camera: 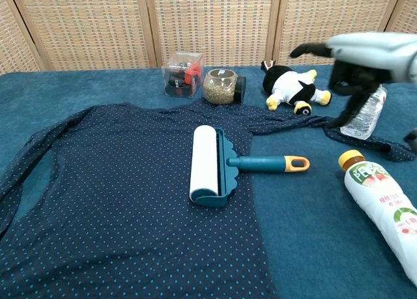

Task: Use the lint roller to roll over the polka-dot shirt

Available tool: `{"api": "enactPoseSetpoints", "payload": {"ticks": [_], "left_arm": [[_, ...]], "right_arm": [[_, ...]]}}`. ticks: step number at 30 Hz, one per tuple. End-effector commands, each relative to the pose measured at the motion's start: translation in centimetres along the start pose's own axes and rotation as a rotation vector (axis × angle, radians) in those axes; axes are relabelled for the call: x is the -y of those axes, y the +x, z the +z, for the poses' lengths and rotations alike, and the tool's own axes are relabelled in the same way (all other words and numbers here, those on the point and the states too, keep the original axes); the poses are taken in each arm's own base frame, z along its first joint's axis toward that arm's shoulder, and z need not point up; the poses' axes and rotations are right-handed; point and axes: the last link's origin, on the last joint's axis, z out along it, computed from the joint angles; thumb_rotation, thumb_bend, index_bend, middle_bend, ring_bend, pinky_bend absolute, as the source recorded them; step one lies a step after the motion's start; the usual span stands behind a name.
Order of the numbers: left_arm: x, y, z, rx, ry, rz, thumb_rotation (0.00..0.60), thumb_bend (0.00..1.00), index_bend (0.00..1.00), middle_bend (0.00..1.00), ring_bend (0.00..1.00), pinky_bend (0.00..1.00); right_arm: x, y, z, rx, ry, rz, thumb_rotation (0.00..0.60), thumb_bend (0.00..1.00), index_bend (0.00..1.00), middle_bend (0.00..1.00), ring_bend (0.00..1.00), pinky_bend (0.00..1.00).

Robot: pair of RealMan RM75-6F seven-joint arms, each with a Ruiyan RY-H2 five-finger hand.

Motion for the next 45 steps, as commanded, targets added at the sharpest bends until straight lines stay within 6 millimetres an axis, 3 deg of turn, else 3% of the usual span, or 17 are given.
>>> {"api": "enactPoseSetpoints", "payload": {"ticks": [1, 5, 10, 18, 31, 45], "left_arm": [[0.1, 0.0, 0.3, 0.005, 0.002, -0.002, 0.6, 0.0, 0.0, 0.0, 0.0, 0.0], [0.3, 0.0, 0.5, 0.013, 0.008, -0.006, 0.6, 0.0, 0.0, 0.0, 0.0, 0.0], [0.6, 0.2, 0.7, 0.014, 0.011, -0.017, 0.6, 0.0, 0.0, 0.0, 0.0, 0.0], [0.5, 0.2, 0.7, 0.01, 0.005, -0.016, 0.6, 0.0, 0.0, 0.0, 0.0, 0.0], [0.3, -0.1, 0.9, 0.02, 0.006, -0.002, 0.6, 0.0, 0.0, 0.0, 0.0, 0.0], [0.4, -0.2, 1.0, 0.022, 0.015, 0.002, 0.6, 0.0, 0.0, 0.0, 0.0, 0.0]], "right_arm": [[5.6, -1.5, 2.8, 0.109, 0.027, 0.017, 0.6, 0.0, 0.03, 1.0, 1.0, 1.0], [7.5, -2.9, 3.4, 0.155, -0.01, 0.003, 0.6, 0.04, 0.19, 1.0, 1.0, 1.0], [8.3, -4.9, 3.8, 0.16, -0.06, -0.073, 0.6, 0.23, 0.31, 1.0, 1.0, 1.0], [8.6, -6.0, 4.3, 0.156, -0.098, -0.098, 0.6, 0.35, 0.35, 1.0, 1.0, 1.0], [7.8, -8.0, 4.6, 0.188, -0.136, -0.135, 0.6, 0.38, 0.4, 1.0, 1.0, 1.0], [7.6, -9.6, 5.4, 0.196, -0.157, -0.132, 0.6, 0.42, 0.38, 1.0, 1.0, 1.0]]}}
